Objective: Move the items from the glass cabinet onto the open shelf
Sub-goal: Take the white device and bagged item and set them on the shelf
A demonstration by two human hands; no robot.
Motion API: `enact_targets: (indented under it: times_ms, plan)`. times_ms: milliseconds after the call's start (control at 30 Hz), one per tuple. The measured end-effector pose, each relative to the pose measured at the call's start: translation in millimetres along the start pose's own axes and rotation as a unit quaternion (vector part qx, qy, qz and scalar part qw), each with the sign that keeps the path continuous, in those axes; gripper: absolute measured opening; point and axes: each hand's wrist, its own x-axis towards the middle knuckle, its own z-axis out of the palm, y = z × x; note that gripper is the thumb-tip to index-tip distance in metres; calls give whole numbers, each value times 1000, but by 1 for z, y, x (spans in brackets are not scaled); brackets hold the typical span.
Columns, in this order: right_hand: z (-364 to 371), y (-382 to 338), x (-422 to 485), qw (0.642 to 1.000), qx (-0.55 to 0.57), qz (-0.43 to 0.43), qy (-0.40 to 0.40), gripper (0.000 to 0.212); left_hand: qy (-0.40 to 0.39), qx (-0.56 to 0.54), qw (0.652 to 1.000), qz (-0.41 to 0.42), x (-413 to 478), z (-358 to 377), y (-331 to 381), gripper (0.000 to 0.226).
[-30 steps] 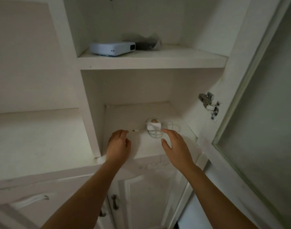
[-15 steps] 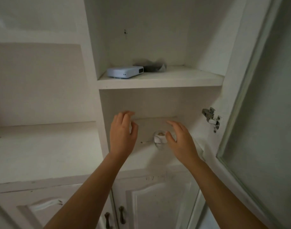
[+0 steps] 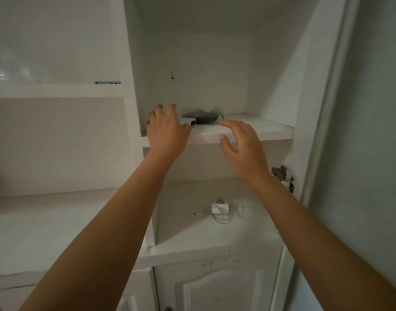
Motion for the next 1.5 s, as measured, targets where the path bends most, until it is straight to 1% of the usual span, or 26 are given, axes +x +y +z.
enact_targets:
  times_ms: [100, 167, 233, 433, 567, 767, 867, 967, 1033, 1267, 1400, 1500]
  plan:
    - [2, 8, 19, 999, -21, 13, -27, 33, -68, 24, 997, -40, 8, -1, -1, 51]
    - [3, 14, 30, 999, -25, 26, -37, 33, -92, 36, 994, -53, 9, -2, -1, 52]
    - [5, 18, 41, 998, -22, 38, -41, 31, -99, 38, 992, -61, 11, -4, -2, 52]
    - [17, 25, 58, 997, 4, 59, -47, 28, -61, 10, 996, -59, 10, -5, -4, 56]
    - [30, 24, 68, 994, -28, 75, -74, 32, -31, 7, 998, -58, 7, 0, -3, 55]
    - [45, 20, 102, 977, -71, 99, -175, 40, 22, -7, 997, -67, 4, 6, -3, 54]
    - [52, 23, 115, 961, -91, 116, -232, 36, 40, -10, 997, -62, 3, 8, -5, 51]
    - [60, 26, 124, 937, -113, 138, -299, 29, 51, -13, 997, -53, 3, 9, -7, 51]
    - [65, 28, 126, 925, -128, 140, -329, 27, 53, -14, 997, -48, 3, 10, -8, 51]
    - [66, 29, 129, 914, -207, 121, -326, 32, 58, -22, 997, -42, 1, 8, -8, 48]
    - [60, 24, 127, 908, -231, 117, -330, 32, 44, -19, 998, -49, 1, 6, -8, 51]
    - [50, 20, 120, 909, -245, 99, -322, 33, 42, -24, 998, -48, 1, 5, -8, 53]
